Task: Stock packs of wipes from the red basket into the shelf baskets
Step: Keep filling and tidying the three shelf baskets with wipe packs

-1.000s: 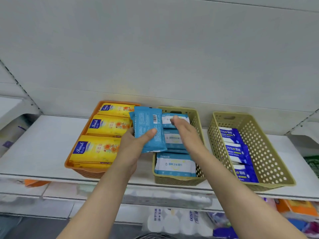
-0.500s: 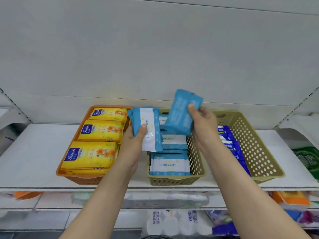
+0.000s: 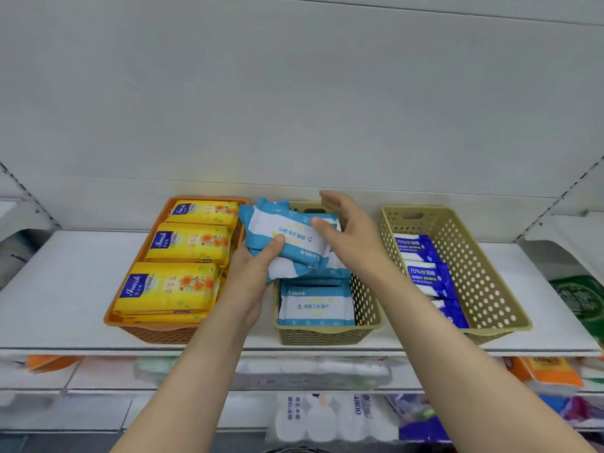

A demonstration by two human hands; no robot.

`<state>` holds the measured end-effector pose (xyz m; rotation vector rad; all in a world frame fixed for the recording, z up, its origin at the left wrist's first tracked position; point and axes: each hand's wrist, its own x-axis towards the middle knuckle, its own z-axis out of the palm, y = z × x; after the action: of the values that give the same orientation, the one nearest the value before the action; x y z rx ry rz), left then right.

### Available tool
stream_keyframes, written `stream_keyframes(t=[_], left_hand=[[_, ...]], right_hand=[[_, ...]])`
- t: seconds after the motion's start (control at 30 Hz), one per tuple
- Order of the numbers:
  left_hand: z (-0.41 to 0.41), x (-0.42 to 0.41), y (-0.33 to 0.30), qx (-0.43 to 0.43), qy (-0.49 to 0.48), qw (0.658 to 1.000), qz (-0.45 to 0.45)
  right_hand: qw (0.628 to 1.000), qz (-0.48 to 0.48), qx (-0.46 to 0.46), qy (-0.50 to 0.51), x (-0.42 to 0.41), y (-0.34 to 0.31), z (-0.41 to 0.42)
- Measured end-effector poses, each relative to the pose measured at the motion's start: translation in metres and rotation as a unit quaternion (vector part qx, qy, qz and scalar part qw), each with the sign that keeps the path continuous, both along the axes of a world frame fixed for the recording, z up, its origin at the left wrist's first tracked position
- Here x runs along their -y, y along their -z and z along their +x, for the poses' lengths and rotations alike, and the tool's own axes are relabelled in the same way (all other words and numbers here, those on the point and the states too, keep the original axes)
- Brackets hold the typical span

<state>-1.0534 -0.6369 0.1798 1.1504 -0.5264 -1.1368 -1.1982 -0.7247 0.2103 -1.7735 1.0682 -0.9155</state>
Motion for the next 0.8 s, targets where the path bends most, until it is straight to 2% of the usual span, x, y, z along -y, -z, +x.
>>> stream_keyframes(t=[0.07,0.3,0.37,0.43,0.5,0.63,0.73,0.8], left_hand=[[-0.001,-0.001,-0.003,-0.001,-0.003,1.0,0.001],[0.0,-0.007,-0.004,0.018,0.002,1.0,-0.01],[-0.001,-0.007,-0.004,0.02,-0.004,1.0,-0.015],[-0.004,-0.007,-0.002,0.028,-0.001,0.999,-0.021],[-0.005,-0.007,0.001,0.045,0.009,0.999,-0.018],[-0.003,-0.008,0.006,0.054,-0.003,0.999,-0.006],[-0.001,-0.009,0.005,0.075,0.001,0.997,0.003],[-0.002,-0.009,0.003,0.093,0.009,0.996,0.007]], right_hand=[[0.998,0.05,-0.024,-0.02,0.003,0.001,-0.002],[0.979,0.186,0.0,-0.079,-0.001,0.002,-0.008],[0.971,0.227,0.068,-0.042,-0.004,0.006,-0.008],[0.943,0.289,0.166,0.0,-0.009,0.008,-0.008],[0.919,0.331,0.215,0.003,-0.014,0.009,-0.008],[0.937,0.307,0.165,0.012,-0.013,0.008,-0.017],[0.968,0.187,0.149,0.071,-0.002,0.0,-0.026],[0.982,0.138,0.124,0.035,0.002,-0.008,-0.03]])
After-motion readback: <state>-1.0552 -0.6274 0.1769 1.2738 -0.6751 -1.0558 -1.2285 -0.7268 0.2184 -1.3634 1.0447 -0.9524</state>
